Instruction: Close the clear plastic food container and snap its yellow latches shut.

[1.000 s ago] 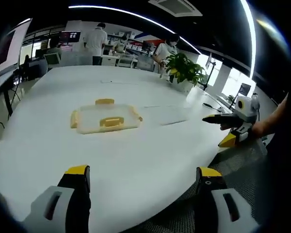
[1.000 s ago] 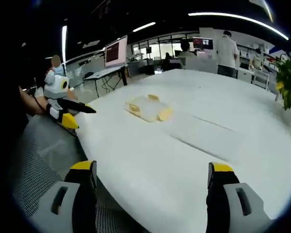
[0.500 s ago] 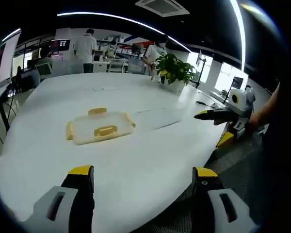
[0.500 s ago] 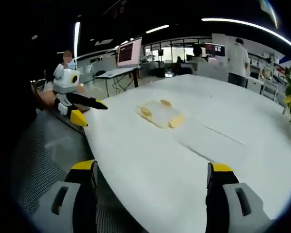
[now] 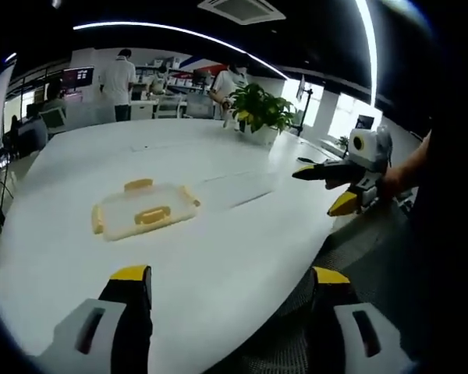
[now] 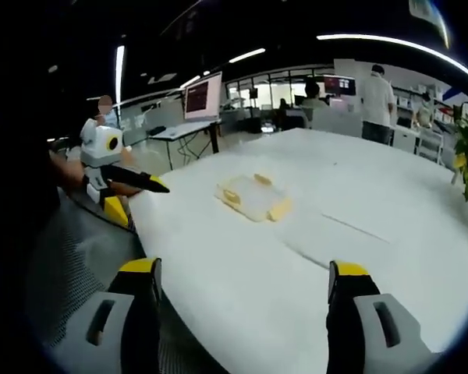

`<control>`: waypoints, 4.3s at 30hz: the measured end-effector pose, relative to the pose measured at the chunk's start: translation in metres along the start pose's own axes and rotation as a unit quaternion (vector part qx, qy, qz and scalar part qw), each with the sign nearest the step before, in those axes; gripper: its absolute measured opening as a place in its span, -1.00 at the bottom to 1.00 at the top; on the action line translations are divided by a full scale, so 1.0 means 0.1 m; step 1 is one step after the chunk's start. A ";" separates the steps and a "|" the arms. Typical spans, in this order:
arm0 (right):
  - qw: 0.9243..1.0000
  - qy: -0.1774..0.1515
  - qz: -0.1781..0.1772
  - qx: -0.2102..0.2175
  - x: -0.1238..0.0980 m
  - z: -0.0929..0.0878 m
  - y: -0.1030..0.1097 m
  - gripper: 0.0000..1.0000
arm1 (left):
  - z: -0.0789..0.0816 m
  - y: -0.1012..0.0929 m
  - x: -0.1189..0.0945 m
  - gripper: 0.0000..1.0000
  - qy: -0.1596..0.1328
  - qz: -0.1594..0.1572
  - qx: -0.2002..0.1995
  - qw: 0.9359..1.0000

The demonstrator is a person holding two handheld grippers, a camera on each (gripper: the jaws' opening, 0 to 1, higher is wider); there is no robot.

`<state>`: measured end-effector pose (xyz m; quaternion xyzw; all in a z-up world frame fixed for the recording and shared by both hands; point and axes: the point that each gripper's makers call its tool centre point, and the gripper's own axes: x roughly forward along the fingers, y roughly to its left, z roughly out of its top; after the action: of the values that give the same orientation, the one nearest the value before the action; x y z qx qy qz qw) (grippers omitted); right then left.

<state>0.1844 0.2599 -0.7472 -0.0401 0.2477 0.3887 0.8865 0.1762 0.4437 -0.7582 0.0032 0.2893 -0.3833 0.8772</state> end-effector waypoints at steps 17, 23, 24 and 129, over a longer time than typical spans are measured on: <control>1.000 -0.001 0.020 0.001 0.16 0.09 0.00 0.64 | 0.01 0.28 0.11 0.59 0.012 -0.024 0.002 1.000; 1.000 -0.005 0.025 0.007 0.27 0.16 -0.01 0.63 | 0.04 0.42 0.14 0.58 0.019 -0.023 0.008 1.000; 1.000 -0.006 0.026 0.005 0.28 0.17 -0.01 0.62 | 0.04 0.44 0.14 0.58 0.020 -0.022 0.010 1.000; 0.976 0.106 0.117 -0.151 1.62 0.43 -0.48 0.06 | 0.12 1.84 0.66 0.31 0.250 -0.070 0.246 0.934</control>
<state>0.3290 0.3460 -0.7914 -0.1853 0.2812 0.5164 0.7874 0.3423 0.5264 -0.8218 0.2949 0.3954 -0.4897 0.7190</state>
